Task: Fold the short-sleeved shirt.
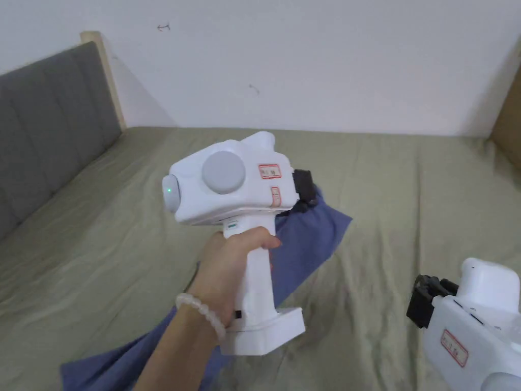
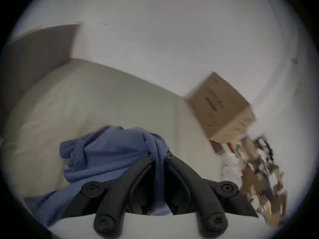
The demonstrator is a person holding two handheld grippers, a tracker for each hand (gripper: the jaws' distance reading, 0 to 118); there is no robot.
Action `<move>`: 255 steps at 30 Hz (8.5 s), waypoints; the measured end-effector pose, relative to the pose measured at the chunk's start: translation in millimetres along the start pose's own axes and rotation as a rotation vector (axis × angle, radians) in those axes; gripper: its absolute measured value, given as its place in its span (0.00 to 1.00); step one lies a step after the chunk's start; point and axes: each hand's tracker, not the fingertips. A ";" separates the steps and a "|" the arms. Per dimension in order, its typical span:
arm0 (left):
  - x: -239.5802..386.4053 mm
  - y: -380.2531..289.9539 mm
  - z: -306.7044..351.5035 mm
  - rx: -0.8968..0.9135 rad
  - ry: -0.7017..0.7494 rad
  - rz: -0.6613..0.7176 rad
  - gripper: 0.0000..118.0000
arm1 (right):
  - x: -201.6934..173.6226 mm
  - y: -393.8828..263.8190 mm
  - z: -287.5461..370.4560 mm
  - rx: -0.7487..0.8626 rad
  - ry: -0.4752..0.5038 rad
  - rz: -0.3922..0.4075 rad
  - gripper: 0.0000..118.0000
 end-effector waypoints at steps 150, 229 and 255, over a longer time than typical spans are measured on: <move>-41.4 369.3 82.4 0.525 0.721 -0.395 0.06 | -2.1 520.7 -88.0 0.247 -0.097 0.020 0.05; -202.2 -237.7 194.1 -0.047 0.551 -0.095 0.01 | 118.2 -111.7 68.8 -0.460 -0.168 0.001 0.09; -236.7 -212.3 139.8 -0.167 0.606 -0.010 0.02 | 126.9 -123.3 59.1 -0.543 -0.131 -0.070 0.03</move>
